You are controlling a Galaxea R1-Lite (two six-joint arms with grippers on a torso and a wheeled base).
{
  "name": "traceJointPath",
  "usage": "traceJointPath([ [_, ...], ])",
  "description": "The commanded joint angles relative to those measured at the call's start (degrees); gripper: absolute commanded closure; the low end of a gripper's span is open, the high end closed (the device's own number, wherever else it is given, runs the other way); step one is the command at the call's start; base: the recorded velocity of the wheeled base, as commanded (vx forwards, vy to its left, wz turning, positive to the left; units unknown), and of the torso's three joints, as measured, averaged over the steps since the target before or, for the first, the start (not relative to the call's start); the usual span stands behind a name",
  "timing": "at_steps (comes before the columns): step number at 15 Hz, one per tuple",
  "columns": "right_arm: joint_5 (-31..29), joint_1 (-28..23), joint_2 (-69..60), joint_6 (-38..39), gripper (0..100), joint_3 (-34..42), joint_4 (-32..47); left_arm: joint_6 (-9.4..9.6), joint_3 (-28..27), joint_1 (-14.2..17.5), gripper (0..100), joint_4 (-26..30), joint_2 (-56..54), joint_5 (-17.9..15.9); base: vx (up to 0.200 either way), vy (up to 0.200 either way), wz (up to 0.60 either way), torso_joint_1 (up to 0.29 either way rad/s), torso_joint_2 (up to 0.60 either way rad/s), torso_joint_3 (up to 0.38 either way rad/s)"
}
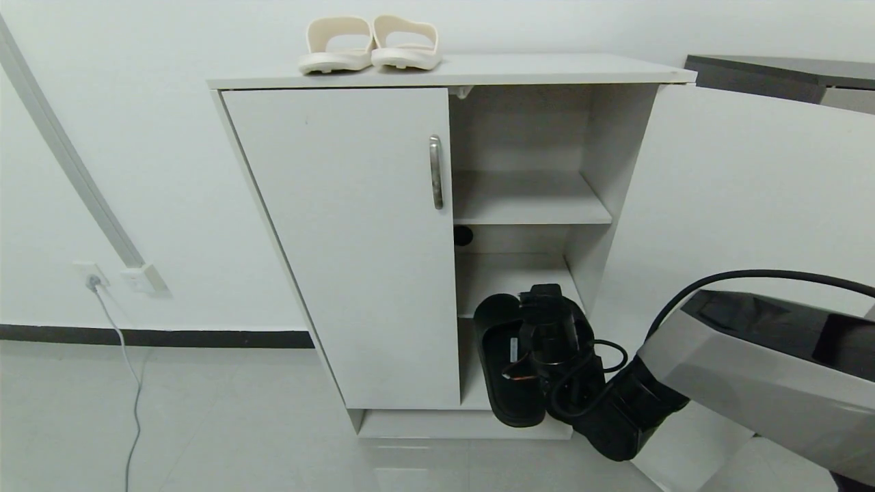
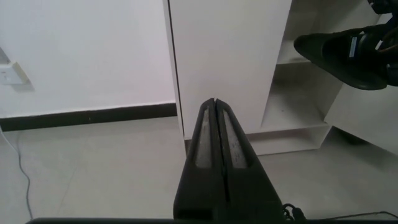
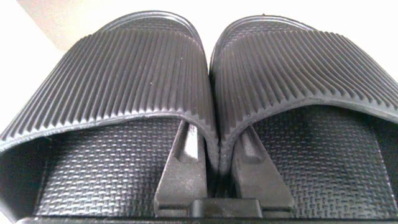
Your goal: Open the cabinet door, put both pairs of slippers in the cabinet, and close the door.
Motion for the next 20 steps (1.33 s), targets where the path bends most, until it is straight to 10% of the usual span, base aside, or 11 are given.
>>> traceJointPath([
  [1,0.0,0.1,0.6,0.0,100,-0.3,0.0,-0.01,0.0,0.0,100,0.0,0.1,0.0,0.000,0.000,0.00,0.002,0.00,-0.188],
  [20,-3.2,-0.9,4.3,-3.2,100,-1.8,-11.1,-0.10,0.0,0.0,100,0.0,0.1,0.0,0.032,0.000,0.00,0.001,0.00,-0.053],
])
